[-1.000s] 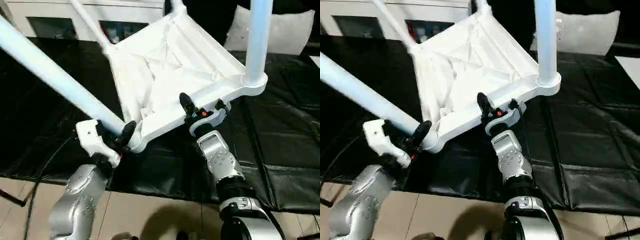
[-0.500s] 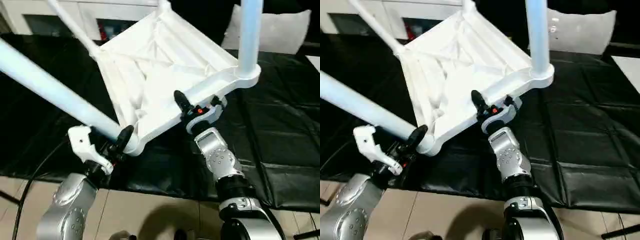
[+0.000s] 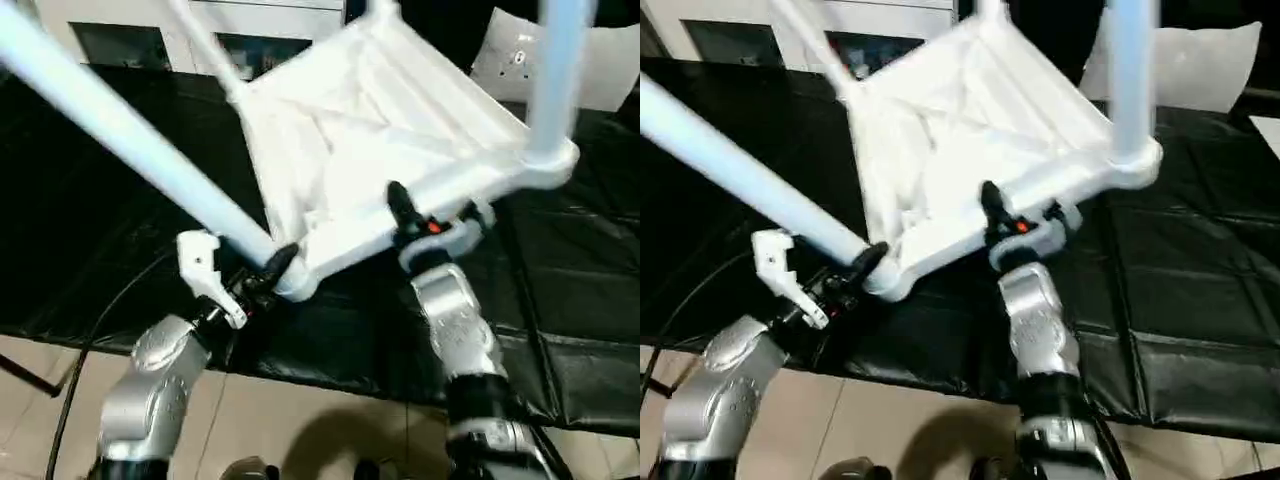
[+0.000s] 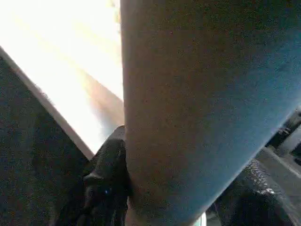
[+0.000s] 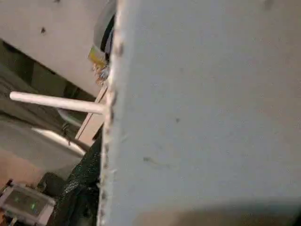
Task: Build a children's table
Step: Flip table
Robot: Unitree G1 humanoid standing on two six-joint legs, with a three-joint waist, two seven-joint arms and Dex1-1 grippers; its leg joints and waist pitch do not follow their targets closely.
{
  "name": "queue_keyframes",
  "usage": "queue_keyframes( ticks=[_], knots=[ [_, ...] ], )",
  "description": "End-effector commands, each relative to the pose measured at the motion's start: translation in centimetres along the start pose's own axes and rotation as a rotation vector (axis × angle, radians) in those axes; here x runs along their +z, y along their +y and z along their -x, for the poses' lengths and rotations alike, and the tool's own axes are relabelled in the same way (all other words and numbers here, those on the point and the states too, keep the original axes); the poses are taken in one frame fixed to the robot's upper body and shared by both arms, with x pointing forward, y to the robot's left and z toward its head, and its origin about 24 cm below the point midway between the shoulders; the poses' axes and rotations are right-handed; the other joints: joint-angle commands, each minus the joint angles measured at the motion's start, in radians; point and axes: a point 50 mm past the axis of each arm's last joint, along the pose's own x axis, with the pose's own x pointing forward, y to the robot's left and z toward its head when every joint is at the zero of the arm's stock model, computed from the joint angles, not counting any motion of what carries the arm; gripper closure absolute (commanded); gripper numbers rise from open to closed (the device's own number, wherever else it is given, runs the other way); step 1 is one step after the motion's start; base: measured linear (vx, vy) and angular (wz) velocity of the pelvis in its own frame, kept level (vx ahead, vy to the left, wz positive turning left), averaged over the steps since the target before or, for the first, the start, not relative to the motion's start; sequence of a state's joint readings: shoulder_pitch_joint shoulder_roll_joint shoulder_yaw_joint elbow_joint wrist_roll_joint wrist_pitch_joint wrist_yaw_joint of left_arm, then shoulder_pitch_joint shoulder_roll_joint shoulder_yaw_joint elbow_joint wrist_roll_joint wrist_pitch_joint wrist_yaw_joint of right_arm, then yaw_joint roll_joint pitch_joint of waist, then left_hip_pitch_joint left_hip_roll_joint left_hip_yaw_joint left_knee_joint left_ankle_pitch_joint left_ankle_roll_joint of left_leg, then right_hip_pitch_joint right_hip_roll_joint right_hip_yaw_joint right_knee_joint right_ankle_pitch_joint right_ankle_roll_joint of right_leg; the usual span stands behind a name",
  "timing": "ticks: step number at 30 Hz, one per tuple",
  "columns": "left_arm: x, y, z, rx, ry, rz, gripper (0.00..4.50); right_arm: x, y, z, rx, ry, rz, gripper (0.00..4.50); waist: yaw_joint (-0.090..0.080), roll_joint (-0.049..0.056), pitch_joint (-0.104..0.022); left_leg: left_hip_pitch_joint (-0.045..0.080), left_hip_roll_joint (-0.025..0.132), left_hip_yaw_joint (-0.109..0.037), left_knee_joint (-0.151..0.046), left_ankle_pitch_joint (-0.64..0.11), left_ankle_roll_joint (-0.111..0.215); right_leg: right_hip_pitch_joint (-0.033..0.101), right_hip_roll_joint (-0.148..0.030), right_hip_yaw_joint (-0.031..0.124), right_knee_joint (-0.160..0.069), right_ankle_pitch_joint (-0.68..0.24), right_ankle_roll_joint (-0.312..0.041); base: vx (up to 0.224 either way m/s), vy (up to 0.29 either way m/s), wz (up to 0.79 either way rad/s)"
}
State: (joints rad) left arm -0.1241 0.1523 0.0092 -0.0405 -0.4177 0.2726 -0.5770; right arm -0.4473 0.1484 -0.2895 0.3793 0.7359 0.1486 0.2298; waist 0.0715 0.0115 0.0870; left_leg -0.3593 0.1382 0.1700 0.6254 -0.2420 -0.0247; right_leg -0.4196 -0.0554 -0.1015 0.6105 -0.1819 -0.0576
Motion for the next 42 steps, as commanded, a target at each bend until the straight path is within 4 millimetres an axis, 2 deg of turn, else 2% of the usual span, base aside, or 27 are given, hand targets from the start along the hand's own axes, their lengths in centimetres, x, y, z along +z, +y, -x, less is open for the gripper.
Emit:
queue_keyframes(
  ticks=[1,2,5,7,9,13,14,15,19,20,21,22,23,27,28,29,30,32,33,34,35,37,38,39,40,41,42],
  knots=[
    [-0.4,-1.5,-0.3,-0.174,-0.003,0.000,1.73,3.4,1.2,-0.1,0.045,-0.152,0.058,2.41,-0.007,0.001,-0.079,0.003,0.094,-0.034,-0.073,0.058,0.120,0.072,-0.109,0.079,-0.059,-0.075,-0.182,0.000,0.000,0.00],
    [-0.4,-1.5,-0.3,-0.186,-0.006,0.000,1.65,3.4,1.2,0.0,0.046,-0.151,0.058,2.41,-0.008,0.005,-0.078,0.003,0.093,-0.034,-0.073,0.054,0.119,0.072,-0.110,0.079,-0.058,-0.077,-0.183,0.000,0.000,0.00],
    [-0.7,-1.1,-0.3,-0.255,0.008,-0.065,1.23,3.2,0.9,0.6,0.035,-0.141,0.069,2.41,-0.016,0.004,-0.078,0.000,0.092,-0.035,-0.073,0.055,0.122,0.075,-0.111,0.079,-0.058,-0.067,-0.188,0.000,0.000,0.00],
    [-0.9,-0.8,-0.4,-0.268,0.022,-0.105,1.10,3.1,0.7,0.9,0.026,-0.134,0.076,2.41,-0.017,0.004,-0.077,0.002,0.089,-0.034,-0.074,0.050,0.128,0.074,-0.109,0.080,-0.064,-0.086,-0.170,0.000,0.000,0.00],
    [-0.8,-0.4,-0.5,-0.256,0.011,-0.118,0.81,3.0,0.6,1.1,0.020,-0.128,0.082,2.41,-0.017,0.006,-0.075,0.003,0.093,-0.034,-0.076,0.032,0.113,0.074,-0.112,0.080,-0.065,-0.103,-0.174,0.000,0.000,0.00],
    [-0.9,0.7,-0.1,-0.201,0.003,-0.110,0.65,3.2,0.7,1.4,0.010,-0.144,0.089,2.41,-0.018,0.015,-0.075,0.002,0.093,-0.034,-0.078,0.005,0.085,0.075,-0.112,0.081,-0.066,-0.112,-0.180,0.000,0.000,0.00],
    [-1.1,0.8,0.1,-0.196,0.004,-0.099,0.65,3.2,0.7,1.4,0.008,-0.150,0.092,2.41,-0.019,0.012,-0.076,0.002,0.093,-0.033,-0.078,0.003,0.082,0.077,-0.112,0.081,-0.066,-0.110,-0.180,0.000,0.000,0.00],
    [-1.6,1.1,0.7,-0.167,0.031,-0.094,0.44,3.6,0.8,1.4,0.002,-0.168,0.100,2.41,-0.019,0.012,-0.076,0.000,0.093,-0.034,-0.078,0.005,0.080,0.077,-0.112,0.081,-0.064,-0.100,-0.182,0.000,0.000,0.00],
    [-3.2,2.2,3.2,-0.074,0.108,-0.094,0.27,4.7,1.0,1.6,-0.010,-0.207,0.147,2.41,-0.019,0.014,-0.077,-0.002,0.091,-0.033,-0.078,0.003,0.083,0.078,-0.112,0.081,-0.067,-0.120,-0.174,0.000,0.000,0.00],
    [-3.4,2.3,3.5,-0.062,0.116,-0.101,0.06,4.8,1.1,1.7,-0.010,-0.210,0.154,2.41,-0.020,0.013,-0.076,-0.002,0.090,-0.032,-0.078,0.004,0.088,0.076,-0.109,0.081,-0.069,-0.127,-0.165,0.000,0.000,0.00],
    [-3.6,2.8,4.9,-0.013,0.141,-0.107,0.06,5.4,1.3,1.8,-0.015,-0.223,0.201,2.41,-0.018,0.013,-0.077,0.003,0.091,-0.031,-0.078,0.008,0.089,0.073,-0.108,0.082,-0.069,-0.128,-0.160,0.000,0.000,0.00],
    [-3.6,2.8,4.9,-0.013,0.141,-0.107,0.01,5.4,1.3,1.8,-0.015,-0.223,0.201,2.41,-0.019,0.014,-0.074,0.001,0.093,-0.033,-0.081,0.003,0.090,0.072,-0.107,0.081,-0.068,-0.134,-0.161,0.000,0.000,0.00],
    [-3.7,2.9,5.9,0.005,0.158,-0.123,0.01,5.8,1.5,1.9,-0.020,-0.234,0.239,2.41,-0.020,0.012,-0.072,0.003,0.094,-0.031,-0.082,-0.011,0.089,0.069,-0.106,0.080,-0.072,-0.154,-0.158,0.000,0.000,0.00],
    [-2.2,2.1,7.6,-0.019,0.145,-0.182,0.01,6.9,2.0,2.3,-0.050,-0.243,0.406,2.41,-0.019,0.010,-0.068,0.005,0.097,-0.030,-0.086,-0.029,0.070,0.066,-0.104,0.082,-0.071,-0.187,-0.146,0.000,0.000,0.00],
    [-1.6,1.7,7.7,-0.036,0.134,-0.194,0.00,7.1,2.0,2.4,-0.073,-0.239,0.462,2.41,-0.017,0.012,-0.064,0.008,0.093,-0.027,-0.087,-0.045,0.067,0.062,-0.102,0.083,-0.077,-0.215,-0.139,0.000,0.000,0.00],
    [-1.3,1.5,7.7,-0.044,0.132,-0.200,0.00,7.2,2.0,2.4,-0.083,-0.237,0.485,2.41,-0.018,0.010,-0.061,0.006,0.092,-0.027,-0.089,-0.061,0.063,0.064,-0.102,0.082,-0.079,-0.240,-0.134,0.000,0.000,0.00],
    [-0.6,0.7,7.9,-0.088,0.154,-0.237,0.00,7.4,2.0,2.5,-0.116,-0.226,0.539,2.41,-0.021,0.007,-0.053,0.008,0.092,-0.028,-0.094,-0.119,0.044,0.061,-0.103,0.083,-0.090,-0.333,-0.112,0.000,0.000,0.00],
    [-0.1,0.0,8.0,-0.125,0.182,-0.269,0.00,7.6,1.9,2.6,-0.146,-0.219,0.573,2.41,-0.022,0.010,-0.053,0.013,0.093,-0.031,-0.098,-0.144,0.029,0.061,-0.100,0.082,-0.089,-0.373,-0.098,0.000,0.000,0.00],
    [1.2,-1.2,8.1,-0.186,0.204,-0.282,0.00,7.9,1.8,2.7,-0.212,-0.205,0.613,2.41,-0.027,0.001,-0.050,0.016,0.092,-0.031,-0.098,-0.159,0.018,0.061,-0.100,0.086,-0.090,-0.406,-0.076,0.000,0.000,0.00],
    [1.5,-1.5,8.1,-0.197,0.207,-0.283,0.00,8.0,1.8,2.8,-0.228,-0.205,0.622,2.41,-0.025,0.005,-0.054,0.016,0.093,-0.033,-0.098,-0.142,0.012,0.062,-0.101,0.086,-0.082,-0.384,-0.078,0.000,0.000,0.00],
    [2.3,-2.0,8.1,-0.218,0.208,-0.287,0.00,8.2,1.8,2.8,-0.256,-0.204,0.639,2.41,-0.029,0.005,-0.049,0.017,0.089,-0.029,-0.098,-0.146,0.018,0.055,-0.094,0.086,-0.089,-0.381,-0.073,0.000,0.000,0.00],
    [4.3,-2.7,8.1,-0.274,0.230,-0.314,0.00,8.7,1.9,2.8,-0.301,-0.196,0.697,2.41,-0.024,0.003,-0.053,0.020,0.086,-0.028,-0.095,-0.129,0.005,0.055,-0.094,0.087,-0.077,-0.352,-0.080,0.000,0.000,0.00],
    [5.1,-3.0,8.1,-0.300,0.245,-0.332,0.00,8.9,2.0,2.8,-0.315,-0.190,0.725,2.41,-0.027,0.002,-0.047,0.018,0.082,-0.027,-0.096,-0.143,0.005,0.053,-0.089,0.085,-0.081,-0.366,-0.077,0.000,0.000,0.00],
    [5.4,-3.1,8.1,-0.307,0.250,-0.338,0.00,9.0,2.0,2.8,-0.320,-0.187,0.734,2.41,-0.027,0.002,-0.046,0.019,0.079,-0.026,-0.095,-0.153,0.005,0.053,-0.088,0.083,-0.085,-0.384,-0.070,0.000,0.000,0.00],
    [6.6,-2.9,8.0,-0.319,0.290,-0.411,0.00,9.1,2.2,2.6,-0.325,-0.159,0.798,2.41,-0.029,-0.004,-0.041,0.021,0.075,-0.026,-0.095,-0.176,-0.001,0.052,-0.088,0.083,-0.095,-0.450,-0.037,0.000,0.000,0.00],
    [6.6,-2.9,8.0,-0.319,0.290,-0.411,0.00,9.1,2.2,2.6,-0.325,-0.159,0.798,2.41,-0.029,-0.004,-0.041,0.021,0.075,-0.026,-0.095,-0.176,-0.001,0.052,-0.088,0.083,-0.095,-0.450,-0.037,0.000,0.000,0.00],
    [8.0,-2.7,7.8,-0.324,0.308,-0.473,0.00,9.1,2.3,2.5,-0.341,-0.125,0.868,2.41,-0.032,-0.003,-0.043,0.022,0.075,-0.031,-0.098,-0.179,-0.007,0.054,-0.085,0.082,-0.093,-0.455,-0.013,0.000,0.000,0.00]
  ],
)
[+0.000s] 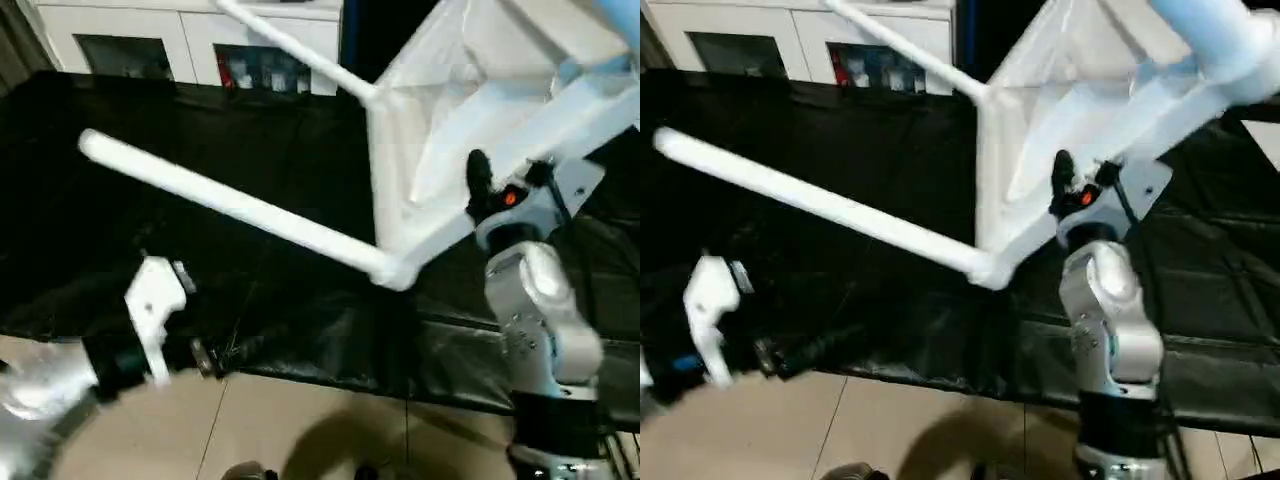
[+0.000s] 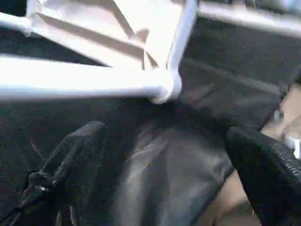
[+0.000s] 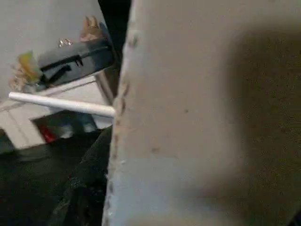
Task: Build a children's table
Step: Flip table
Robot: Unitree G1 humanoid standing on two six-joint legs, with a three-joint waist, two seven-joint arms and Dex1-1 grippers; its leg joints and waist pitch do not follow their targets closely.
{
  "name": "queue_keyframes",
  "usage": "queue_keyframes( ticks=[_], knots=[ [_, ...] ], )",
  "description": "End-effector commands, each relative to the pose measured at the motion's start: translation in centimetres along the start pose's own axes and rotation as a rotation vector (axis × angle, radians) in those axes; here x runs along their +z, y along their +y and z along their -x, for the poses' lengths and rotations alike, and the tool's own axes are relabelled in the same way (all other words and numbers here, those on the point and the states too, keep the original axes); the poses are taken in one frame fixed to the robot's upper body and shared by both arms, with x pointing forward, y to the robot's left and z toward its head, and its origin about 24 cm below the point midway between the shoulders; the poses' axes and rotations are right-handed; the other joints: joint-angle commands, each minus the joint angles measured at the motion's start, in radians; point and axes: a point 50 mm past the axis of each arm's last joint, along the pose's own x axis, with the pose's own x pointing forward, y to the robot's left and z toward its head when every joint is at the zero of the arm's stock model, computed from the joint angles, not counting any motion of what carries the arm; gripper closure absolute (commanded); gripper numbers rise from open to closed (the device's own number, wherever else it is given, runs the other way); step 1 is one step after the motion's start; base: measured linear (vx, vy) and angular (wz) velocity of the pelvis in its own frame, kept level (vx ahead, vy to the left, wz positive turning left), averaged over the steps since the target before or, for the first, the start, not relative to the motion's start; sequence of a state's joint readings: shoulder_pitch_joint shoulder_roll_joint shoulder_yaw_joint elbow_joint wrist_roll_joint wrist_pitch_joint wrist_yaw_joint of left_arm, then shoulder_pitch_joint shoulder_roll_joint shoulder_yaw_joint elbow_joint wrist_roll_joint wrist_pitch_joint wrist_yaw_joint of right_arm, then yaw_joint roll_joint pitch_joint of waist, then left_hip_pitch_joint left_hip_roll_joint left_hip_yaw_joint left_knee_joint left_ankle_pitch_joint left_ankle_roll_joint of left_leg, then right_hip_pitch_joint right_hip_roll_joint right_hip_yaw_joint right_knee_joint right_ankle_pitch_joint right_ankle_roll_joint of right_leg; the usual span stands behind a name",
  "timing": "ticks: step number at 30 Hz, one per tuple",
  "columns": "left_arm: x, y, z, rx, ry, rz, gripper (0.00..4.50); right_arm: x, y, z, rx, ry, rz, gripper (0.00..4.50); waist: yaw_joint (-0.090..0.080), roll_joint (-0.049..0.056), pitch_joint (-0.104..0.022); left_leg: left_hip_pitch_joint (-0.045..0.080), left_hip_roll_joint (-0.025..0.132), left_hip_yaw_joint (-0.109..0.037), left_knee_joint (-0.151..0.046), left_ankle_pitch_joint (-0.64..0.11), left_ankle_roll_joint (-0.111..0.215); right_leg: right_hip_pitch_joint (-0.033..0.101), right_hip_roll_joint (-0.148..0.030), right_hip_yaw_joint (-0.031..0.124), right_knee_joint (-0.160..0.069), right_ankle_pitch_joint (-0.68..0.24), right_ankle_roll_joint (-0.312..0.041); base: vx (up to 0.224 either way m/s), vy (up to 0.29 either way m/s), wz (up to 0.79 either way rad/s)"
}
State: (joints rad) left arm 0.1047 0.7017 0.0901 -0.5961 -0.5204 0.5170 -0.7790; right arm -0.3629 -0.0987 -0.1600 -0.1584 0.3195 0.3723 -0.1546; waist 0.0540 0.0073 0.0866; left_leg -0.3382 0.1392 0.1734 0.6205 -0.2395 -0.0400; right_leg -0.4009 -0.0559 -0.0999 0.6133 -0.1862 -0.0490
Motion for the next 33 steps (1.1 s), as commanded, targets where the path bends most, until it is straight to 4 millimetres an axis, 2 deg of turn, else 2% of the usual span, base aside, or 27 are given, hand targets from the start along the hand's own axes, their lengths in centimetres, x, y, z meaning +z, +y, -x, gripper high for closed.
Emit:
queue_keyframes(
  ticks=[1,2,3,4,6,7,8,10,11,12,13,15,18,22,23,24,25,26,28,30,31,33],
  knots=[
    [2.3,0.4,0.4,-0.028,-0.012,-0.101,0.00,-0.4,-1.2,-0.2,-0.088,0.071,0.171,2.41,-0.014,0.002,-0.043,0.005,0.073,-0.035,-0.093,-0.185,0.004,0.034,-0.083,0.080,-0.096,-0.453,-0.017,0.000,0.000,0.00],
    [3.1,0.8,0.4,-0.015,-0.024,-0.130,0.00,-0.4,-1.2,-0.3,-0.079,0.084,0.211,2.41,-0.018,-0.002,-0.044,0.004,0.072,-0.035,-0.092,-0.183,-0.002,0.037,-0.084,0.080,-0.092,-0.435,-0.019,0.000,0.000,0.00],
    [3.7,1.0,0.5,-0.005,-0.029,-0.146,0.00,-0.3,-1.2,-0.3,-0.073,0.095,0.237,2.41,-0.017,-0.001,-0.042,0.005,0.072,-0.036,-0.093,-0.186,-0.005,0.038,-0.084,0.079,-0.094,-0.441,-0.018,0.000,0.000,0.00],
    [4.7,1.3,0.5,0.002,-0.040,-0.194,0.00,-0.2,-1.2,-0.3,-0.077,0.100,0.245,2.41,-0.017,0.000,-0.045,0.008,0.070,-0.035,-0.089,-0.183,-0.011,0.037,-0.085,0.080,-0.094,-0.435,-0.020,0.000,0.000,0.00],
    [6.2,1.8,0.4,0.019,-0.051,-0.256,0.00,0.0,-1.1,-0.3,-0.083,0.109,0.250,2.41,-0.017,-0.001,-0.050,0.005,0.071,-0.036,-0.088,-0.159,-0.015,0.041,-0.085,0.082,-0.087,-0.395,-0.023,0.000,0.000,0.00],
    [7.6,2.2,0.3,0.037,-0.054,-0.309,0.00,0.1,-1.0,-0.3,-0.081,0.123,0.264,2.43,-0.021,-0.006,-0.050,0.004,0.073,-0.036,-0.089,-0.156,-0.019,0.042,-0.084,0.082,-0.085,-0.382,-0.026,0.000,0.000,0.00],
    [7.9,2.2,0.3,0.040,-0.055,-0.326,0.00,0.2,-1.0,-0.4,-0.081,0.126,0.268,2.43,-0.020,-0.006,-0.053,0.003,0.074,-0.039,-0.089,-0.143,-0.025,0.044,-0.084,0.083,-0.079,-0.343,-0.034,0.000,0.000,0.00],
    [10.5,3.0,0.1,0.076,-0.093,-0.453,0.00,0.4,-0.9,-0.5,-0.083,0.146,0.281,2.43,-0.023,-0.010,-0.055,0.002,0.074,-0.037,-0.087,-0.123,-0.036,0.046,-0.084,0.084,-0.076,-0.292,-0.048,0.000,0.000,0.00],
    [10.9,3.1,0.0,0.080,-0.103,-0.469,0.00,0.4,-0.8,-0.5,-0.082,0.149,0.280,2.43,-0.023,-0.010,-0.055,0.002,0.074,-0.037,-0.087,-0.123,-0.036,0.046,-0.084,0.084,-0.076,-0.292,-0.048,0.000,0.000,0.00],
    [12.5,3.4,-0.2,0.095,-0.140,-0.526,0.00,0.3,-0.7,-0.6,-0.078,0.160,0.274,2.43,-0.022,-0.008,-0.057,0.003,0.073,-0.035,-0.084,-0.109,-0.047,0.047,-0.085,0.086,-0.072,-0.265,-0.061,0.000,0.000,0.00],
    [13.2,3.5,-0.3,0.103,-0.162,-0.553,0.00,0.3,-0.7,-0.6,-0.078,0.165,0.270,2.43,-0.024,-0.009,-0.056,0.000,0.072,-0.036,-0.084,-0.106,-0.049,0.050,-0.086,0.086,-0.070,-0.257,-0.067,0.000,0.000,0.00],
    [14.2,3.6,-0.6,0.115,-0.180,-0.613,0.00,0.1,-0.3,-0.7,-0.059,0.182,0.257,2.43,-0.025,-0.014,-0.056,-0.006,0.074,-0.037,-0.084,-0.104,-0.055,0.056,-0.091,0.087,-0.070,-0.257,-0.074,0.000,0.000,0.00],
    [15.3,3.7,-1.0,0.124,-0.187,-0.694,0.00,-0.3,0.7,-0.8,-0.007,0.214,0.249,2.43,-0.025,-0.011,-0.056,-0.005,0.073,-0.036,-0.083,-0.117,-0.054,0.053,-0.090,0.086,-0.076,-0.310,-0.063,0.000,0.000,0.00],
    [16.4,3.9,-1.4,0.144,-0.222,-0.740,0.00,-0.6,1.5,-1.1,0.022,0.246,0.256,2.43,-0.026,-0.015,-0.054,-0.005,0.073,-0.037,-0.084,-0.141,-0.058,0.051,-0.091,0.085,-0.083,-0.359,-0.053,0.000,0.000,0.00],
    [16.8,3.7,-1.7,0.135,-0.242,-0.755,0.00,-0.9,1.7,-1.2,0.034,0.265,0.253,2.12,-0.027,-0.013,-0.055,-0.004,0.074,-0.039,-0.085,-0.143,-0.059,0.051,-0.093,0.084,-0.083,-0.366,-0.055,0.000,0.000,0.00],
    [17.3,3.5,-2.0,0.127,-0.268,-0.780,0.00,-1.3,2.0,-1.4,0.058,0.293,0.235,1.92,-0.028,-0.016,-0.054,-0.005,0.074,-0.038,-0.085,-0.147,-0.057,0.051,-0.092,0.084,-0.086,-0.374,-0.052,0.000,0.000,0.00],
    [17.4,3.6,-2.0,0.137,-0.271,-0.792,0.00,-1.4,2.1,-1.4,0.061,0.296,0.233,1.79,-0.028,-0.014,-0.055,-0.007,0.075,-0.041,-0.085,-0.147,-0.061,0.053,-0.095,0.084,-0.083,-0.376,-0.055,0.000,0.000,0.00],
    [17.6,3.6,-2.1,0.143,-0.275,-0.808,0.00,-1.5,2.2,-1.5,0.066,0.302,0.235,1.79,-0.030,-0.019,-0.055,-0.010,0.075,-0.041,-0.085,-0.146,-0.060,0.055,-0.096,0.084,-0.084,-0.379,-0.052,0.000,0.000,0.00],
    [17.9,3.7,-2.2,0.157,-0.282,-0.833,0.00,-1.8,2.4,-1.6,0.071,0.305,0.247,1.51,-0.035,-0.021,-0.056,-0.010,0.071,-0.039,-0.081,-0.157,-0.054,0.052,-0.097,0.084,-0.091,-0.411,-0.044,0.000,0.000,0.00],
    [18.0,3.7,-2.2,0.165,-0.284,-0.839,0.00,-1.8,2.4,-1.7,0.071,0.304,0.252,1.38,-0.036,-0.019,-0.062,-0.013,0.073,-0.040,-0.078,-0.117,-0.052,0.055,-0.098,0.084,-0.083,-0.368,-0.054,0.000,0.000,0.00],
    [18.1,3.9,-2.4,0.178,-0.287,-0.851,0.00,-2.1,2.6,-1.8,0.072,0.303,0.253,1.30,-0.035,-0.021,-0.066,-0.017,0.074,-0.038,-0.077,-0.084,-0.049,0.056,-0.096,0.085,-0.076,-0.310,-0.067,0.000,0.000,0.00],
    [18.5,4.1,-2.5,0.212,-0.289,-0.878,0.00,-2.2,2.7,-2.0,0.070,0.293,0.247,1.15,-0.035,-0.016,-0.066,-0.019,0.077,-0.038,-0.076,-0.047,-0.047,0.055,-0.094,0.084,-0.066,-0.228,-0.094,0.000,0.000,0.00]
  ],
)
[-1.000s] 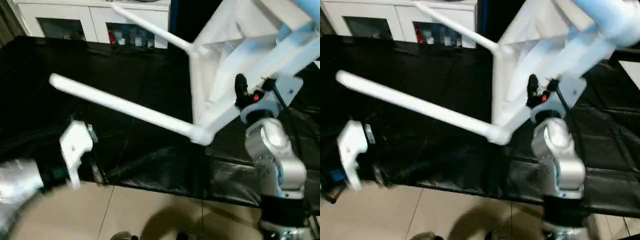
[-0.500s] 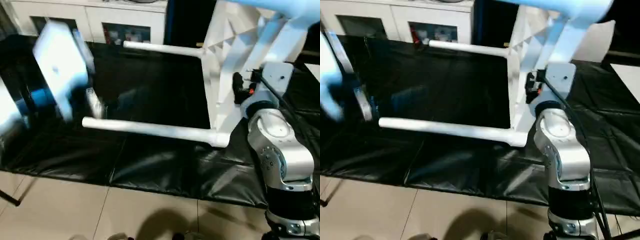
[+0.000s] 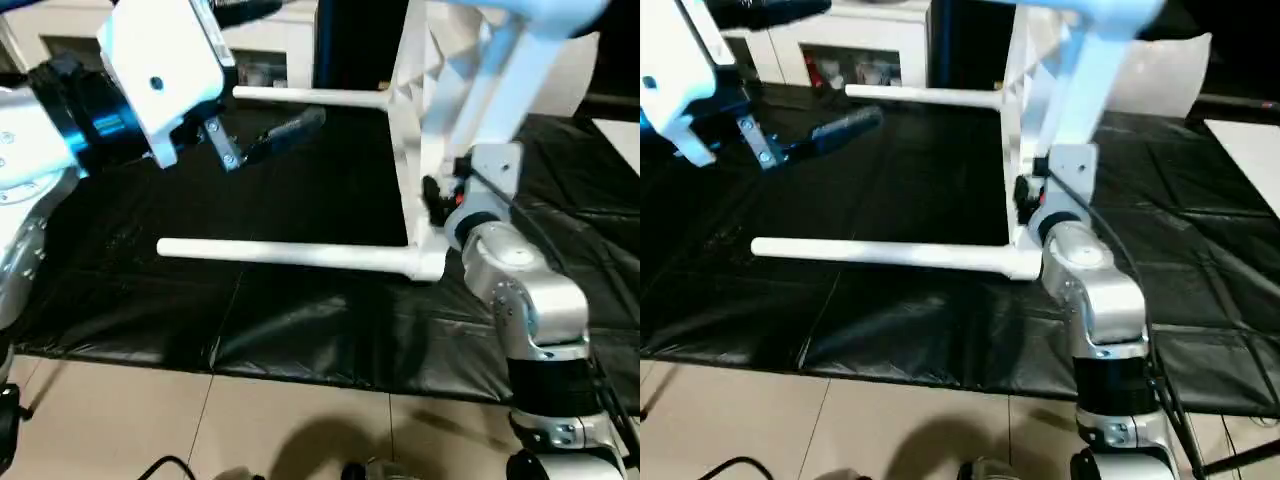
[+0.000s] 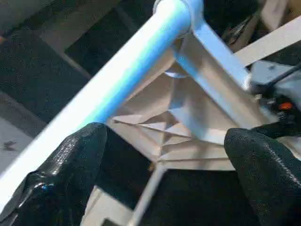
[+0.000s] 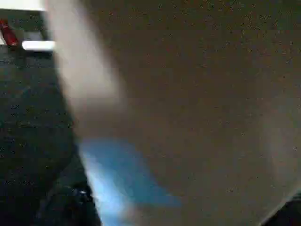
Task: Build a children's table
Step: Flip table
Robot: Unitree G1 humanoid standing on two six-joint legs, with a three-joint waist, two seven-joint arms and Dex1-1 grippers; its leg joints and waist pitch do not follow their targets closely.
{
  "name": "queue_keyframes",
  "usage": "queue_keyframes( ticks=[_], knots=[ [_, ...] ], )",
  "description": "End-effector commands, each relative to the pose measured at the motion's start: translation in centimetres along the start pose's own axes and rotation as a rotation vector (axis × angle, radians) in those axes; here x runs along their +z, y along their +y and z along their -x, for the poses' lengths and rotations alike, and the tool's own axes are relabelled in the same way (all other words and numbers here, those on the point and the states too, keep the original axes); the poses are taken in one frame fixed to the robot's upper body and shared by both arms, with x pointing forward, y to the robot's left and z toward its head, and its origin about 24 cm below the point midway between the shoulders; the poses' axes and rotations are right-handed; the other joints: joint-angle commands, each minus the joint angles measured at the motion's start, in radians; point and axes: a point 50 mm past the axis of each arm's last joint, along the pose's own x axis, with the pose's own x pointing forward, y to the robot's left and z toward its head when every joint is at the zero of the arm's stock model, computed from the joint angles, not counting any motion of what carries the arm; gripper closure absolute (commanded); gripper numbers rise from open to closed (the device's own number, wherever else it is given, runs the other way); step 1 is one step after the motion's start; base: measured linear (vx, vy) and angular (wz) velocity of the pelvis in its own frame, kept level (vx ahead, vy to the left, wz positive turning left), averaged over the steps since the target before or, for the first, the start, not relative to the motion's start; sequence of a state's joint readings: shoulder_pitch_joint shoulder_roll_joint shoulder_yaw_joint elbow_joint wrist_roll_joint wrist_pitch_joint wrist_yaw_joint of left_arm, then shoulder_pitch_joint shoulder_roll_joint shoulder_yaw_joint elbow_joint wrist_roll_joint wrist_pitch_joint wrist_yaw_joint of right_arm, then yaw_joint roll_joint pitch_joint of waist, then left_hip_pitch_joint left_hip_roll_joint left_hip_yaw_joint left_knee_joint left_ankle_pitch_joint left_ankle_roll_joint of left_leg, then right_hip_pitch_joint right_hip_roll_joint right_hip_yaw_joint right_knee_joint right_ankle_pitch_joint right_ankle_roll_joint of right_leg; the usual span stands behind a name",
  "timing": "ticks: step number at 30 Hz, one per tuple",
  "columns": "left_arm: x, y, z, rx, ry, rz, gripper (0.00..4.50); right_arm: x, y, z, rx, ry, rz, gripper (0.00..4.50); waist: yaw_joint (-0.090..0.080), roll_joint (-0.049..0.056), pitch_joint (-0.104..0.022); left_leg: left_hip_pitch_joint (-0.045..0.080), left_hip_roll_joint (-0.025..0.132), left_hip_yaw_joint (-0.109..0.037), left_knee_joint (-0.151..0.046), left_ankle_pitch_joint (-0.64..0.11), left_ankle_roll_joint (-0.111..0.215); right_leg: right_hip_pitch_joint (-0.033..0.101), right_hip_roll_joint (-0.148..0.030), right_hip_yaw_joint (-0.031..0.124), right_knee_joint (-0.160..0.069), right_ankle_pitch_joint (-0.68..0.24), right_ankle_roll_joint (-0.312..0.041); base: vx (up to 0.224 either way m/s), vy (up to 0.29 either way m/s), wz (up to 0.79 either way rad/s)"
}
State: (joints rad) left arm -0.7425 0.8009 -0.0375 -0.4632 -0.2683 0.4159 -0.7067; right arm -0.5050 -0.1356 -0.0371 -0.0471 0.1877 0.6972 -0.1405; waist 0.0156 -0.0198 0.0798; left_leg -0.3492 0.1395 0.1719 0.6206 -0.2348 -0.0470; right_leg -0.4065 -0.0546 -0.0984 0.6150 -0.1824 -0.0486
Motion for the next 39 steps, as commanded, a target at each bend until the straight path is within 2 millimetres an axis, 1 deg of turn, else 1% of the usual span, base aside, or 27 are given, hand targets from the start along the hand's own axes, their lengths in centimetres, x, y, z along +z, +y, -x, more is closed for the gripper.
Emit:
queue_keyframes(
  ticks=[1,2,3,5,6,8,11,14,15,16,17,19,20,21,24,25,27,28,29,30,31,33,34,35,36,38,39],
  knots=[
    [0.7,0.4,-0.2,0.026,-0.017,-0.081,0.00,0.1,0.1,-0.3,0.004,-0.020,-0.009,1.05,0.003,0.012,-0.060,-0.008,0.080,-0.036,-0.077,-0.041,-0.041,0.062,-0.099,0.083,-0.062,-0.185,-0.122,0.000,0.000,0.00],
    [0.8,0.5,-0.2,0.029,-0.016,-0.085,0.00,0.1,0.1,-0.3,0.005,-0.022,-0.011,0.95,0.003,0.012,-0.060,-0.008,0.080,-0.036,-0.077,-0.041,-0.041,0.062,-0.099,0.083,-0.062,-0.185,-0.122,0.000,0.000,0.00],
    [0.8,0.6,-0.2,0.036,-0.014,-0.094,0.00,0.1,0.2,-0.4,0.007,-0.030,-0.010,0.95,0.004,0.010,-0.058,-0.009,0.081,-0.036,-0.077,-0.040,-0.039,0.065,-0.102,0.085,-0.062,-0.170,-0.135,0.000,0.000,0.00],
    [0.9,0.9,-0.3,0.057,-0.022,-0.116,0.00,0.2,0.2,-0.4,0.007,-0.053,-0.010,0.95,0.005,0.012,-0.059,-0.008,0.081,-0.035,-0.077,-0.034,-0.039,0.065,-0.102,0.085,-0.059,-0.160,-0.141,0.000,0.000,0.00],
    [1.1,1.4,-0.3,0.092,-0.043,-0.141,0.00,0.3,0.3,-0.3,0.009,-0.080,-0.009,0.95,0.006,0.010,-0.057,-0.008,0.080,-0.033,-0.076,-0.045,-0.037,0.064,-0.101,0.085,-0.064,-0.176,-0.139,0.000,0.000,0.00],
    [1.2,1.7,-0.2,0.115,-0.044,-0.166,0.00,0.3,0.5,-0.3,0.017,-0.095,-0.004,0.95,0.009,0.012,-0.057,-0.006,0.081,-0.034,-0.077,-0.056,-0.039,0.065,-0.104,0.085,-0.066,-0.197,-0.136,0.000,0.000,0.00],
    [1.1,2.2,-0.1,0.148,-0.022,-0.210,0.00,0.4,0.6,-0.2,0.024,-0.112,0.007,0.95,0.009,0.010,-0.055,-0.006,0.082,-0.035,-0.079,-0.070,-0.042,0.063,-0.103,0.086,-0.068,-0.219,-0.128,0.000,0.000,0.00],
    [0.1,3.0,0.1,0.199,0.062,-0.294,0.00,0.3,0.6,-0.1,0.024,-0.143,0.013,0.95,0.010,0.010,-0.052,-0.006,0.081,-0.035,-0.080,-0.087,-0.041,0.060,-0.102,0.085,-0.073,-0.261,-0.107,0.000,0.000,0.00],
    [-0.7,3.4,0.3,0.228,0.119,-0.334,0.00,0.2,0.5,-0.1,0.020,-0.154,0.008,1.19,0.010,0.010,-0.053,-0.005,0.081,-0.035,-0.081,-0.096,-0.041,0.059,-0.101,0.085,-0.074,-0.273,-0.099,0.000,0.000,0.00],
    [-1.0,3.6,0.4,0.243,0.138,-0.346,0.00,0.2,0.4,-0.1,0.017,-0.160,0.006,1.19,0.010,0.016,-0.052,-0.004,0.083,-0.037,-0.082,-0.106,-0.044,0.058,-0.102,0.086,-0.076,-0.280,-0.095,0.000,0.000,0.00],
    [-1.0,3.6,0.4,0.243,0.138,-0.346,0.00,0.2,0.4,-0.1,0.017,-0.160,0.006,1.19,0.010,0.015,-0.053,-0.003,0.083,-0.037,-0.082,-0.106,-0.043,0.057,-0.101,0.086,-0.077,-0.279,-0.094,0.000,0.000,0.00],
    [-1.7,4.0,0.4,0.279,0.182,-0.404,0.00,-0.1,0.5,0.0,0.020,-0.167,0.006,1.47,0.013,0.016,-0.055,-0.005,0.086,-0.039,-0.082,-0.086,-0.045,0.059,-0.104,0.087,-0.069,-0.224,-0.118,0.000,0.000,0.00],
    [-1.8,4.1,0.3,0.280,0.184,-0.407,0.00,-0.1,0.5,0.0,0.020,-0.168,0.006,1.47,0.013,0.016,-0.055,-0.005,0.086,-0.039,-0.082,-0.086,-0.045,0.059,-0.104,0.087,-0.069,-0.224,-0.118,0.000,0.000,0.00],
    [-1.8,4.1,0.3,0.282,0.188,-0.416,0.00,-0.1,0.5,0.0,0.020,-0.169,0.005,1.60,0.014,0.016,-0.056,-0.005,0.086,-0.038,-0.082,-0.075,-0.043,0.061,-0.105,0.087,-0.064,-0.194,-0.132,0.000,0.000,0.00],
    [-2.1,3.9,-0.1,0.266,0.193,-0.474,0.00,-0.1,0.5,0.0,0.011,-0.173,-0.009,1.85,0.014,0.016,-0.056,-0.006,0.085,-0.038,-0.081,-0.076,-0.037,0.062,-0.107,0.088,-0.066,-0.191,-0.141,0.000,0.000,0.00],
    [-2.2,3.9,-0.2,0.265,0.197,-0.477,0.00,-0.1,0.5,0.0,0.010,-0.174,-0.011,1.85,0.014,0.016,-0.056,-0.005,0.084,-0.038,-0.081,-0.077,-0.036,0.061,-0.106,0.088,-0.066,-0.193,-0.142,0.000,0.000,0.00],
    [-2.5,3.9,-0.4,0.269,0.204,-0.483,0.00,-0.1,0.5,0.0,0.012,-0.181,-0.011,2.11,0.015,0.016,-0.056,-0.005,0.084,-0.038,-0.081,-0.079,-0.035,0.062,-0.107,0.088,-0.067,-0.203,-0.142,0.000,0.000,0.00],
    [-2.7,4.0,-0.4,0.281,0.217,-0.483,0.00,0.0,0.5,0.1,0.014,-0.184,-0.011,2.11,0.014,0.014,-0.056,-0.006,0.084,-0.037,-0.081,-0.076,-0.033,0.063,-0.108,0.088,-0.067,-0.203,-0.142,0.000,0.000,0.00],
    [-3.1,4.5,-0.4,0.327,0.229,-0.493,0.18,0.0,0.6,0.1,0.015,-0.191,-0.010,2.23,0.014,0.023,-0.055,-0.006,0.084,-0.038,-0.080,-0.075,-0.033,0.061,-0.107,0.087,-0.067,-0.203,-0.145,0.000,0.000,0.00],
    [-3.3,4.7,-0.4,0.346,0.237,-0.488,0.28,0.1,0.6,0.1,0.014,-0.194,-0.010,2.34,0.012,0.021,-0.054,-0.006,0.083,-0.036,-0.080,-0.080,-0.031,0.060,-0.105,0.087,-0.070,-0.208,-0.142,0.000,0.000,0.00],
    [-3.4,4.8,-0.4,0.357,0.242,-0.484,0.35,0.1,0.6,0.1,0.014,-0.196,-0.009,2.44,0.014,0.019,-0.056,-0.006,0.082,-0.037,-0.079,-0.079,-0.030,0.063,-0.106,0.087,-0.069,-0.212,-0.142,0.000,0.000,0.00],
    [-3.5,5.0,-0.4,0.367,0.246,-0.482,0.35,0.2,0.5,0.1,0.010,-0.201,-0.007,2.49,0.015,0.021,-0.056,-0.006,0.084,-0.038,-0.080,-0.072,-0.027,0.062,-0.108,0.087,-0.069,-0.212,-0.145,0.000,0.000,0.00],
    [-3.5,5.0,-0.4,0.368,0.246,-0.482,0.56,0.2,0.5,0.1,0.009,-0.202,-0.007,2.54,0.015,0.022,-0.055,-0.006,0.085,-0.039,-0.080,-0.072,-0.027,0.062,-0.108,0.087,-0.068,-0.210,-0.147,0.000,0.000,0.00],
    [-3.7,5.0,-0.3,0.369,0.253,-0.478,0.71,0.3,0.4,0.2,0.006,-0.210,0.004,2.56,0.014,0.028,-0.055,-0.005,0.086,-0.039,-0.081,-0.075,-0.028,0.060,-0.107,0.086,-0.068,-0.200,-0.151,0.000,0.000,0.00],
    [-3.7,5.0,-0.4,0.366,0.255,-0.475,0.79,0.4,0.4,0.2,0.005,-0.212,0.006,2.58,0.013,0.025,-0.055,-0.005,0.086,-0.039,-0.080,-0.076,-0.028,0.060,-0.107,0.087,-0.068,-0.195,-0.153,0.000,0.000,0.00],
    [-4.2,4.9,-0.4,0.357,0.270,-0.462,0.87,0.6,0.3,0.3,0.005,-0.223,0.018,2.58,0.014,0.027,-0.055,-0.004,0.085,-0.038,-0.080,-0.077,-0.027,0.061,-0.108,0.087,-0.067,-0.186,-0.162,0.000,0.000,0.00],
    [-4.4,4.8,-0.4,0.348,0.273,-0.447,1.00,0.7,0.3,0.3,0.008,-0.225,0.022,2.59,0.013,0.025,-0.055,-0.004,0.084,-0.037,-0.080,-0.079,-0.026,0.061,-0.107,0.087,-0.068,-0.188,-0.162,0.000,0.000,0.00]
  ],
)
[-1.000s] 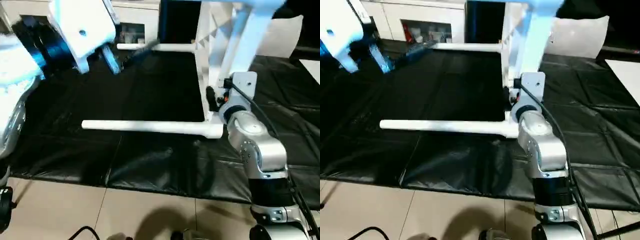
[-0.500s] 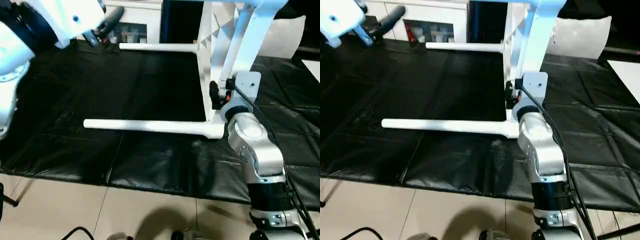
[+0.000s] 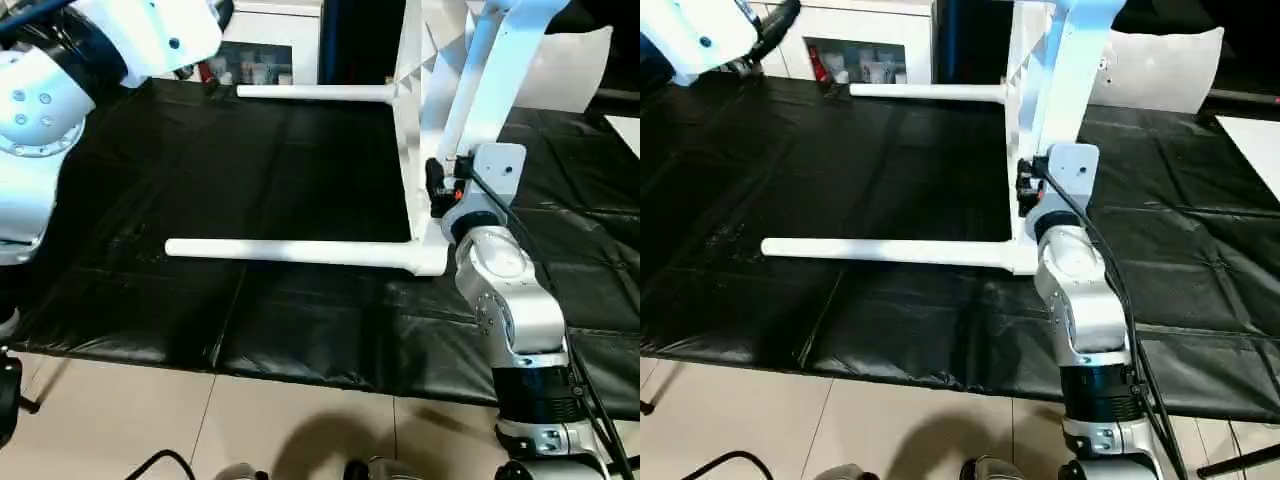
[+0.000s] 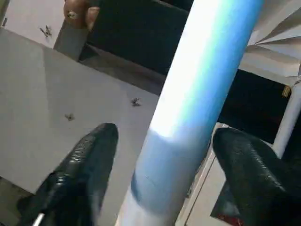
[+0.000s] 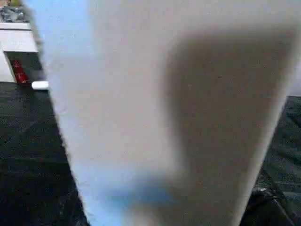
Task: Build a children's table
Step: Flip table
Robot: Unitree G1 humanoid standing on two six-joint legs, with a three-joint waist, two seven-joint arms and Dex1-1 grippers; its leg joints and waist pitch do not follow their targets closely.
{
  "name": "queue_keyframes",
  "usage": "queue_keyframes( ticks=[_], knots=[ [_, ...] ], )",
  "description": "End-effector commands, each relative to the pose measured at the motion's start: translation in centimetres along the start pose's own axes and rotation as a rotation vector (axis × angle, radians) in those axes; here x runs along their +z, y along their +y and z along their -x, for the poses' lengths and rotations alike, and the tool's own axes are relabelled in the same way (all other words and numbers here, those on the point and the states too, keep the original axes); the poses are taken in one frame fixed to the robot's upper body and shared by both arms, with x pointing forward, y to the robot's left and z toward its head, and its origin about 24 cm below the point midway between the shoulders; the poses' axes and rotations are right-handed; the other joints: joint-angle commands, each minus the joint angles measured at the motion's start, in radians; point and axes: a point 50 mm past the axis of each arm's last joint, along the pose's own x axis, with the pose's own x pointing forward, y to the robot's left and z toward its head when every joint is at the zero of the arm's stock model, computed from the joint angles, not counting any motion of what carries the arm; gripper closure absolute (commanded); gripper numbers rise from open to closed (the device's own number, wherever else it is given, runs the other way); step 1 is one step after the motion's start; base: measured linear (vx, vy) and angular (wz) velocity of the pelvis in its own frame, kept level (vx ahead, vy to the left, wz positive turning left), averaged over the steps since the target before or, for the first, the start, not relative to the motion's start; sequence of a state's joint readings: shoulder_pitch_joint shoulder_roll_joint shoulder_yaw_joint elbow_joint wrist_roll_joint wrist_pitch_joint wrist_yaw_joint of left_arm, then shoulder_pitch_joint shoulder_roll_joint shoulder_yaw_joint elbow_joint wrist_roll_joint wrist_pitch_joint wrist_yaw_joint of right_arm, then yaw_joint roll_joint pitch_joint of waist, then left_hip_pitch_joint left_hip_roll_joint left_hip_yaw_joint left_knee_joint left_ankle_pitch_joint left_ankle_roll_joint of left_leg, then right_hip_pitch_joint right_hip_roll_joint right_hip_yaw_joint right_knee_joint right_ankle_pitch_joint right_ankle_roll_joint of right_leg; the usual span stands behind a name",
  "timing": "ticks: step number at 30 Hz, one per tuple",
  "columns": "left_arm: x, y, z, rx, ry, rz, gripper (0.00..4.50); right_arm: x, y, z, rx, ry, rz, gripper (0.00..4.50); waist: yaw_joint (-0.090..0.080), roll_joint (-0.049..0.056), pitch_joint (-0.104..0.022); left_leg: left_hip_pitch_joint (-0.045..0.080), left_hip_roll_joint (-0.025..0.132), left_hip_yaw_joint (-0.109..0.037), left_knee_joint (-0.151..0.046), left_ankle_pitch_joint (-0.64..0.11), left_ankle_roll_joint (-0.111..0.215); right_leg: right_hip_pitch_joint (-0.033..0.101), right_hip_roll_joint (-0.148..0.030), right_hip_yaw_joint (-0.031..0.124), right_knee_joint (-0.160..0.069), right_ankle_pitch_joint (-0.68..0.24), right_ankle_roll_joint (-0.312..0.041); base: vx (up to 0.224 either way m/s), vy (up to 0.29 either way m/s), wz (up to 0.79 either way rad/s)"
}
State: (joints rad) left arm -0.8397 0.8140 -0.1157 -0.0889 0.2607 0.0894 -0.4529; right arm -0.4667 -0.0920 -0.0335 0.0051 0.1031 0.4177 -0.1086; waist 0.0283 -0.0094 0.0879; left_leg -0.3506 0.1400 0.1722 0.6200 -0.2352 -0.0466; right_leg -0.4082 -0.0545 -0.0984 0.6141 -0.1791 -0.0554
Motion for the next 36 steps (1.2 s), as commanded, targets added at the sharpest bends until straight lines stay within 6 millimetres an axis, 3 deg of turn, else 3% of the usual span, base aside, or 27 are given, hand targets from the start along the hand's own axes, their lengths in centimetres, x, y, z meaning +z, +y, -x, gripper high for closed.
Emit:
queue_keyframes(
  ticks=[1,7,14,17,18,19,22,23,26,28,30,31,33,36],
  knots=[
    [-0.3,-0.1,-0.2,-0.002,0.007,0.014,1.12,0.7,0.0,0.2,0.018,-0.035,0.021,2.59,0.002,0.015,-0.063,-0.003,0.083,-0.038,-0.079,-0.080,-0.025,0.064,-0.108,0.087,-0.068,-0.200,-0.154,0.000,0.000,0.00],
    [-1.2,-1.3,-0.2,-0.020,0.034,0.062,1.59,1.2,0.0,0.3,0.036,-0.055,0.059,2.59,0.001,0.016,-0.064,-0.003,0.085,-0.038,-0.078,-0.070,-0.018,0.064,-0.107,0.087,-0.066,-0.188,-0.158,0.000,0.000,0.00],
    [-2.1,-1.0,-0.3,0.042,0.067,0.119,2.02,2.7,-0.4,0.4,0.076,-0.109,0.179,2.59,0.002,0.014,-0.065,-0.006,0.082,-0.037,-0.075,-0.049,-0.003,0.069,-0.107,0.086,-0.067,-0.193,-0.153,0.000,0.000,0.00],
    [-2.6,-0.9,0.0,0.111,0.061,0.313,2.14,5.6,-2.0,-0.1,0.167,-0.155,0.347,2.59,0.002,0.010,-0.067,-0.008,0.079,-0.033,-0.070,-0.010,0.015,0.075,-0.104,0.086,-0.061,-0.150,-0.167,0.000,0.000,0.00],
    [-2.6,-0.9,0.0,0.122,0.060,0.350,2.23,6.0,-2.3,-0.2,0.187,-0.154,0.365,2.59,0.003,0.006,-0.070,-0.014,0.072,-0.029,-0.063,0.023,0.050,0.081,-0.105,0.087,-0.055,-0.119,-0.184,0.000,0.000,0.00],
    [-2.7,-1.0,0.1,0.133,0.060,0.392,2.27,6.7,-2.8,-0.3,0.220,-0.145,0.403,2.59,0.004,0.006,-0.069,-0.018,0.070,-0.028,-0.062,0.034,0.065,0.080,-0.106,0.087,-0.056,-0.118,-0.185,0.000,0.000,0.00],
    [-2.7,-1.2,0.5,0.153,0.058,0.480,2.28,8.7,-4.4,-0.6,0.273,-0.127,0.496,2.59,0.007,0.003,-0.067,-0.021,0.061,-0.023,-0.056,0.042,0.106,0.082,-0.102,0.083,-0.064,-0.173,-0.170,0.000,0.000,0.00],
    [-2.7,-1.2,0.5,0.155,0.059,0.490,2.28,9.0,-4.7,-0.7,0.276,-0.125,0.509,2.59,0.008,0.000,-0.068,-0.020,0.060,-0.020,-0.055,0.044,0.122,0.075,-0.098,0.081,-0.069,-0.193,-0.158,0.000,0.000,0.00],
    [-3.2,-1.7,1.7,0.181,0.080,0.588,2.31,13.8,-7.7,-1.0,0.269,-0.126,0.634,2.59,0.008,-0.007,-0.068,-0.018,0.060,-0.022,-0.053,0.031,0.140,0.075,-0.095,0.071,-0.072,-0.257,-0.150,0.000,0.000,0.00],
    [-3.6,-2.0,2.4,0.194,0.099,0.623,2.32,16.0,-8.5,-0.8,0.280,-0.127,0.677,2.59,0.009,-0.004,-0.062,-0.017,0.060,-0.020,-0.051,0.004,0.153,0.066,-0.093,0.068,-0.080,-0.317,-0.135,0.000,0.000,0.00],
    [-4.1,-2.7,3.2,0.203,0.125,0.677,2.38,17.8,-8.7,-0.4,0.327,-0.130,0.703,2.59,0.010,-0.010,-0.062,-0.015,0.065,-0.021,-0.051,-0.003,0.160,0.061,-0.090,0.065,-0.084,-0.341,-0.122,0.000,0.000,0.00],
    [-4.2,-2.8,3.3,0.204,0.131,0.685,2.38,18.0,-8.5,-0.3,0.349,-0.130,0.689,2.59,0.012,-0.008,-0.061,-0.016,0.068,-0.023,-0.052,-0.004,0.158,0.061,-0.092,0.065,-0.082,-0.341,-0.121,0.000,0.000,0.00],
    [-4.6,-3.5,3.9,0.202,0.162,0.704,2.51,19.0,-7.2,0.5,0.490,-0.149,0.622,1.89,0.010,-0.010,-0.061,-0.015,0.071,-0.027,-0.053,-0.018,0.153,0.060,-0.093,0.063,-0.083,-0.347,-0.119,0.000,0.000,0.00],
    [-4.8,-3.6,3.9,0.203,0.172,0.707,2.54,19.3,-6.7,0.6,0.528,-0.162,0.618,1.58,0.007,-0.012,-0.059,-0.011,0.075,-0.028,-0.054,-0.050,0.150,0.056,-0.094,0.063,-0.088,-0.364,-0.114,0.000,0.000,0.00]
  ],
)
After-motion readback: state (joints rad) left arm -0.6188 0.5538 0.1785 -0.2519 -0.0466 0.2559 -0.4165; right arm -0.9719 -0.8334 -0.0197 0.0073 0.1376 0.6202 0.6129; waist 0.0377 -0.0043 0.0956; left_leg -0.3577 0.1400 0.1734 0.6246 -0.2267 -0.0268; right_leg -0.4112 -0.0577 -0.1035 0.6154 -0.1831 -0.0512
